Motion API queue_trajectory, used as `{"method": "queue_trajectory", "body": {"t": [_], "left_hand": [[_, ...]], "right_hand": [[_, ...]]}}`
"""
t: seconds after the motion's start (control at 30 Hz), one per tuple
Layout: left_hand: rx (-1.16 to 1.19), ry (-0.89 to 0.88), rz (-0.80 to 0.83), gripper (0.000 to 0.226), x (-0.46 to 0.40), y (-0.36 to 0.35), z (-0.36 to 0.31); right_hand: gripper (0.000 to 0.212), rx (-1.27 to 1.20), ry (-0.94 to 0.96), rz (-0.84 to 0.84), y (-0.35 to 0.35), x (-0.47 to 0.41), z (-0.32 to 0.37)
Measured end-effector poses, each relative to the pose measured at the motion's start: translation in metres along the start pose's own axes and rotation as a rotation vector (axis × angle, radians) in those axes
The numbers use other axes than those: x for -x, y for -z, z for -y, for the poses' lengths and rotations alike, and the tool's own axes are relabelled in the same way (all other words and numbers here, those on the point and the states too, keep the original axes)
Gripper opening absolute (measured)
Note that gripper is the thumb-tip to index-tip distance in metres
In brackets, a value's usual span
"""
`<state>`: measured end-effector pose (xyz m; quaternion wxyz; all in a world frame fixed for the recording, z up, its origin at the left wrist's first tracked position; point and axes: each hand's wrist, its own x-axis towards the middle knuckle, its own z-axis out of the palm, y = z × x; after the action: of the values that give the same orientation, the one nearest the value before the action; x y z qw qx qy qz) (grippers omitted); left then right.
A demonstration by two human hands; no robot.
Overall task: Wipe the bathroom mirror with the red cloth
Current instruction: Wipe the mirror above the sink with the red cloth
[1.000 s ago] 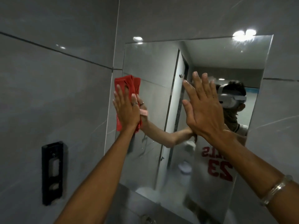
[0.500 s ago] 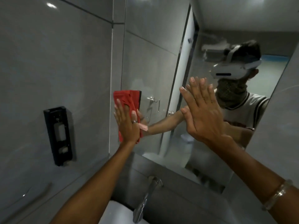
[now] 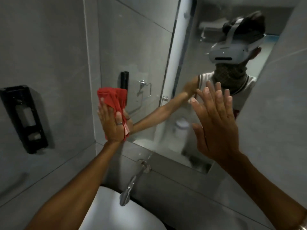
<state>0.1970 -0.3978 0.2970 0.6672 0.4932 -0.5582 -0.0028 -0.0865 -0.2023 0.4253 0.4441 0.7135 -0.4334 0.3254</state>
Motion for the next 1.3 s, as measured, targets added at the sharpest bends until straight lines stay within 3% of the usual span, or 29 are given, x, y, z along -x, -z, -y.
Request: {"method": "queue_trajectory", "body": {"t": [0.07, 0.2, 0.33, 0.43, 0.53, 0.6, 0.7, 0.77, 0.87, 1.0, 1.07, 1.13, 1.23, 1.3], "left_hand": [[0.035, 0.07, -0.004, 0.079, 0.016, -0.01, -0.026], [-0.027, 0.052, -0.014, 0.062, 0.076, -0.035, -0.095], [0.013, 0.028, -0.024, 0.064, 0.145, -0.059, -0.183], [0.027, -0.184, 0.018, 0.064, 0.191, -0.072, -0.23], [-0.052, -0.468, 0.162, 0.067, 0.208, -0.074, -0.228], [-0.062, -0.687, 0.228, 0.071, 0.194, -0.071, -0.209], [-0.105, -0.991, 0.288, 0.058, 0.146, -0.059, -0.188], [-0.138, -1.051, 0.25, 0.06, 0.098, -0.049, -0.187], [-0.171, -0.772, 0.14, 0.064, 0.025, -0.029, -0.209], [-0.036, -0.049, -0.044, 0.059, -0.034, -0.025, -0.254], [-0.014, 0.023, -0.075, 0.057, -0.026, -0.034, -0.272], [-0.072, -0.137, -0.031, 0.061, 0.004, -0.041, -0.283], [-0.133, -0.624, 0.166, 0.061, 0.055, -0.045, -0.275], [-0.147, -0.827, 0.239, 0.06, 0.046, -0.042, -0.259]], "right_hand": [[0.057, 0.015, 0.004, -0.01, 0.01, 0.015, -0.013], [0.058, 0.165, -0.106, 0.066, 0.025, 0.038, -0.039], [0.058, 0.235, -0.183, 0.072, 0.036, 0.046, -0.053], [0.061, 0.263, -0.201, 0.072, 0.049, 0.047, -0.058], [0.061, 0.246, -0.175, 0.048, 0.061, 0.044, -0.064], [0.06, 0.248, -0.128, 0.015, 0.065, 0.038, -0.07], [0.06, 0.26, -0.073, -0.02, 0.069, 0.024, -0.081], [0.061, 0.262, -0.074, -0.05, 0.072, 0.009, -0.087], [0.061, 0.251, -0.111, -0.074, 0.077, -0.013, -0.09], [0.06, 0.225, -0.146, -0.118, 0.085, -0.031, -0.092], [0.06, 0.21, -0.163, -0.132, 0.088, -0.035, -0.094], [0.061, 0.198, -0.183, -0.14, 0.088, -0.033, -0.094], [0.061, 0.178, -0.226, -0.134, 0.084, -0.027, -0.093], [0.062, 0.169, -0.221, -0.121, 0.081, -0.026, -0.094]]}}
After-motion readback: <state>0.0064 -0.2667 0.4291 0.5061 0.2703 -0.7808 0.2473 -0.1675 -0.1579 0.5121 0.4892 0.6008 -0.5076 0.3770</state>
